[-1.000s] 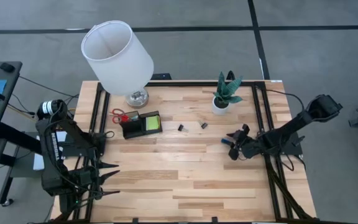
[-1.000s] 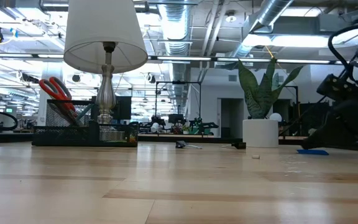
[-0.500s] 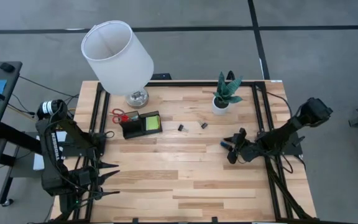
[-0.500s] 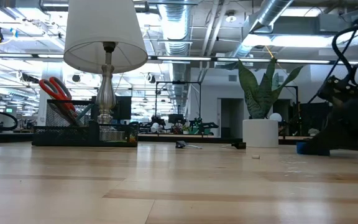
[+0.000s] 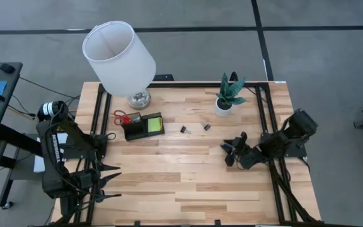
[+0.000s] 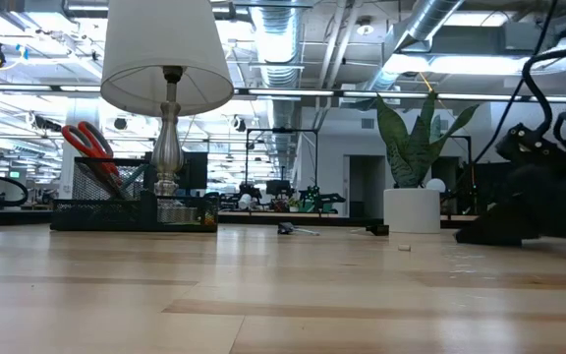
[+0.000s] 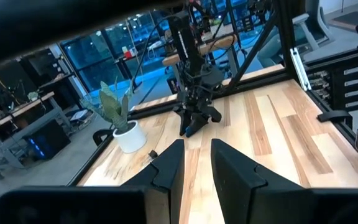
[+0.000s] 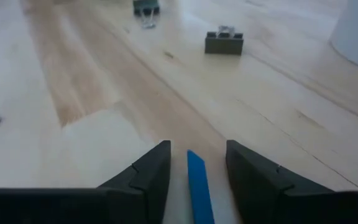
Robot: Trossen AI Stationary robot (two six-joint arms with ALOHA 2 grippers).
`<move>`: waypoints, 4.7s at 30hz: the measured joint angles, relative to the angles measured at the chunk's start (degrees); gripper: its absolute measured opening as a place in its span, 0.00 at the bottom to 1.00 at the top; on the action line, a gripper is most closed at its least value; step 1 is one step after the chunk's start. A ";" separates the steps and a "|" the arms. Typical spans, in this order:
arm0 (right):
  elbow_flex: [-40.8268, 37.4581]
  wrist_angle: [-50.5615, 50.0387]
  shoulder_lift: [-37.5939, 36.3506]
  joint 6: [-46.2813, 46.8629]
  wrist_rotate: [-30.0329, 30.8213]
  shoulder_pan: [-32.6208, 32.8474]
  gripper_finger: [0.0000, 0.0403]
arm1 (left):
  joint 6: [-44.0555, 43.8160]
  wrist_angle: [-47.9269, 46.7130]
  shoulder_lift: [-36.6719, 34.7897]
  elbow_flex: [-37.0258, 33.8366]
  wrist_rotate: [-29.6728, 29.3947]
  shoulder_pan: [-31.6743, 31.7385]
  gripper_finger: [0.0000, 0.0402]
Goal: Pick and place office supplies into organizer
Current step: Put the blue eraser into the black desk organizer, then put the left black binder clip into the black desk organizer
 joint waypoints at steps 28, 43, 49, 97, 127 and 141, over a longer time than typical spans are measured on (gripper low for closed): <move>31.89 23.07 9.71 -34.29 -12.11 -13.15 0.06 | 4.73 -0.03 0.00 0.00 -1.21 2.87 0.18; 86.80 -15.45 34.95 -45.48 -53.57 -31.92 0.04 | 8.01 -0.63 0.00 0.24 -3.82 4.95 0.18; 106.31 -19.65 48.18 -46.26 -54.61 -32.98 0.04 | 10.12 -0.64 0.00 0.24 0.61 6.01 0.18; 116.80 -96.41 21.82 -45.26 -56.36 -29.03 0.38 | -6.21 3.74 -0.04 0.24 7.62 23.68 0.18; 48.44 -61.91 -33.03 -26.68 -36.37 -17.11 0.36 | 92.39 60.83 -12.59 -2.58 74.94 68.06 0.18; 17.03 -16.57 -32.35 -8.33 -4.14 5.19 0.36 | 100.11 75.28 13.93 -1.56 104.82 91.55 0.18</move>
